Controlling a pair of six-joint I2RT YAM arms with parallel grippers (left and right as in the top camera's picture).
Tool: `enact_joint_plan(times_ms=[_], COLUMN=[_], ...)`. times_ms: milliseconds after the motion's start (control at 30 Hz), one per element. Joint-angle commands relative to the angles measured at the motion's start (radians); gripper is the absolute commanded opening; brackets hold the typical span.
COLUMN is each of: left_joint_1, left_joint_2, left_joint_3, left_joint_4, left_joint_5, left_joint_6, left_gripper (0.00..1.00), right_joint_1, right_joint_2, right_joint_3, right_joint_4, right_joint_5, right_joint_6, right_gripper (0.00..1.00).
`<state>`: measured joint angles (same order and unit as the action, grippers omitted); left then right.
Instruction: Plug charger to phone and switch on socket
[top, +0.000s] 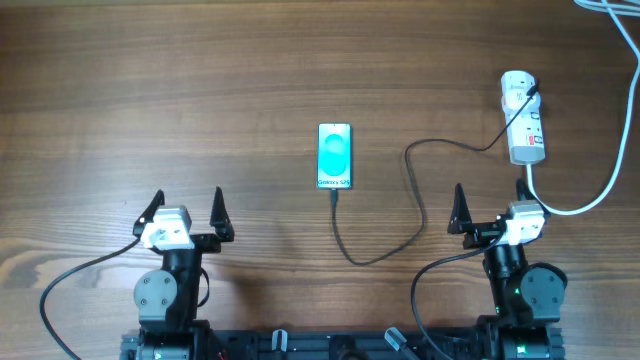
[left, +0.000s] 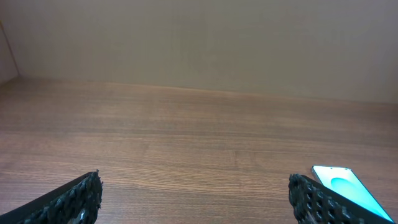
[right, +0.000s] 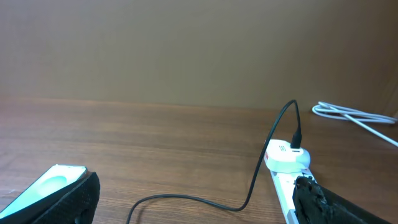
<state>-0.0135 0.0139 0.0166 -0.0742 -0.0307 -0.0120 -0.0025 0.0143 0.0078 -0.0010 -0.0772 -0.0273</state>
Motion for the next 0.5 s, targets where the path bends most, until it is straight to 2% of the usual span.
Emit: enact_joint_plan(times_ms=[0, 467], left_joint_1=[0.006, 0.006], left_joint_2=[-0.011, -0.011], left_joint_3=[-0.011, -0.011], left_joint_4=[0.003, 0.003], left_joint_5=[0.006, 0.006], left_joint_6=[0.004, 0.005], left_gripper=[1.0, 1.0], right_joint_1=[0.005, 0.005], right_joint_2=[-0.01, -0.004], right_joint_3=[-0.003, -0.003], right_joint_4=[0.002, 0.003], right_joint_5=[0.013, 0.013], right_joint_6=[0.011, 0.01], right_gripper=[1.0, 1.0])
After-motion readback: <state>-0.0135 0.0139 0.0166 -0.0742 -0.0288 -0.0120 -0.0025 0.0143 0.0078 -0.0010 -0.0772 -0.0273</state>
